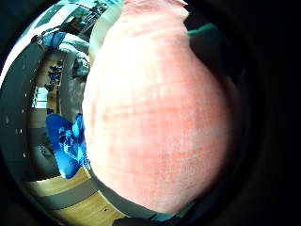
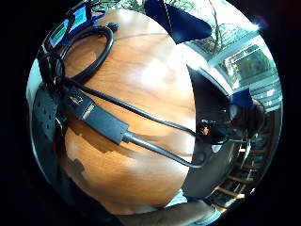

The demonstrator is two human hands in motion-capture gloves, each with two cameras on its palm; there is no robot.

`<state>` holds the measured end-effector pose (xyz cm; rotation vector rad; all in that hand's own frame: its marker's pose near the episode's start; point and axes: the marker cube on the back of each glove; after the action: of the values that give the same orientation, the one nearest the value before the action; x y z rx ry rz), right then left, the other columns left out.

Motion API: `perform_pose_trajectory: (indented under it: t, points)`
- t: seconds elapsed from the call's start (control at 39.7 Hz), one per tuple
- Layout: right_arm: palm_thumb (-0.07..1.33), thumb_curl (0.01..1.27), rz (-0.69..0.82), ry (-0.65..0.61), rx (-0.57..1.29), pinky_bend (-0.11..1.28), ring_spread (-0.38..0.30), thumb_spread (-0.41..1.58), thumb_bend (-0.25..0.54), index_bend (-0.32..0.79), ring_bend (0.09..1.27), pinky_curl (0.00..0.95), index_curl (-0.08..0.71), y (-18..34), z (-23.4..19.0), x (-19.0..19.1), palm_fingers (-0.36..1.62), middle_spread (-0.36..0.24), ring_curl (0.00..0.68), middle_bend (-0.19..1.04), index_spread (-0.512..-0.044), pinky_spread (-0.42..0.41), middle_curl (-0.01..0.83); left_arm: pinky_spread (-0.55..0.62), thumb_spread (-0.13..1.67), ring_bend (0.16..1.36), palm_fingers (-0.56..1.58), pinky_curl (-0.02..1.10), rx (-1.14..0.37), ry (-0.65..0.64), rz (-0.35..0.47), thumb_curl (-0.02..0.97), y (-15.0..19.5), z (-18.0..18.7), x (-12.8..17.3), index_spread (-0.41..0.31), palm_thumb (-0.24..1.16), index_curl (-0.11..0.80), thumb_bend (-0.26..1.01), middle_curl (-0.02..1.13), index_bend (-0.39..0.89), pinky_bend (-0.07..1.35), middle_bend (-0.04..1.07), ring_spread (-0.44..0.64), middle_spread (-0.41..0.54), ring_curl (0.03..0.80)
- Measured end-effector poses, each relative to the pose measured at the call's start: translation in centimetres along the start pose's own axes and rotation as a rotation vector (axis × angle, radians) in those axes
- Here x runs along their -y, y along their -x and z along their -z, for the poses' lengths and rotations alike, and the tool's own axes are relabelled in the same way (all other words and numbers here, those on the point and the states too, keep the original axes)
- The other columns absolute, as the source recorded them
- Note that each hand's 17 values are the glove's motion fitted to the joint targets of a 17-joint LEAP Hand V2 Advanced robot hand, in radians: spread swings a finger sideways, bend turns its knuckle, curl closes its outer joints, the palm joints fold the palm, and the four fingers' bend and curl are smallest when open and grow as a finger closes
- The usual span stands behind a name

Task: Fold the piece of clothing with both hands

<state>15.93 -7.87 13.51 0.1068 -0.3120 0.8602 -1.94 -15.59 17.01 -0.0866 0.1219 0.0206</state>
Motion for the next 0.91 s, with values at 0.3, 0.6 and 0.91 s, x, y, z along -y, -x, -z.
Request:
perform_pose_trajectory:
  t: [0.3, 0.6, 0.91]
  points:
    - [0.98, 0.52, 0.104, -0.205, 0.572, 0.60, -0.280, 0.78, 0.098, 0.34, 0.67, 0.378, 0.341, 5.6, 9.2, -1.4, 1.26, -0.247, 0.441, 0.19, -0.263, -0.368, 0.448, 0.22, 1.56, 0.46, 0.33, 0.45, -0.010, 0.025, -0.050, 0.137, -3.8, 0.1, 2.4, -0.131, 0.07, 0.373, 0.00, 0.34, 0.17, 0.47, 0.16, 0.21, -0.001, 0.322]
    - [1.04, 0.58, 0.688, -0.290, 0.594, 0.59, -0.287, 0.60, 0.005, 0.26, 0.68, 0.374, 0.391, 24.5, 11.1, -13.3, 1.25, -0.280, 0.443, 0.16, -0.278, -0.378, 0.436, 0.22, 1.56, 0.51, 0.36, 0.45, -0.378, -0.119, -0.045, 0.148, 0.5, 5.1, -0.8, -0.121, 0.07, 0.366, 0.01, 0.33, 0.13, 0.51, 0.18, 0.20, -0.002, 0.328]
    - [1.05, 0.62, 1.141, -0.284, 0.065, 0.60, -0.290, 0.52, -0.030, 0.17, 0.68, 0.378, 0.410, 35.8, -2.0, -27.0, 1.23, -0.310, 0.442, 0.15, -0.296, -0.378, 0.417, 0.17, 1.56, 0.55, 0.44, 0.44, -0.479, -0.260, 0.190, 0.195, 12.1, 7.2, -7.2, -0.122, 0.20, 0.339, 0.07, 0.36, 0.13, 0.50, 0.21, 0.12, -0.057, 0.336]
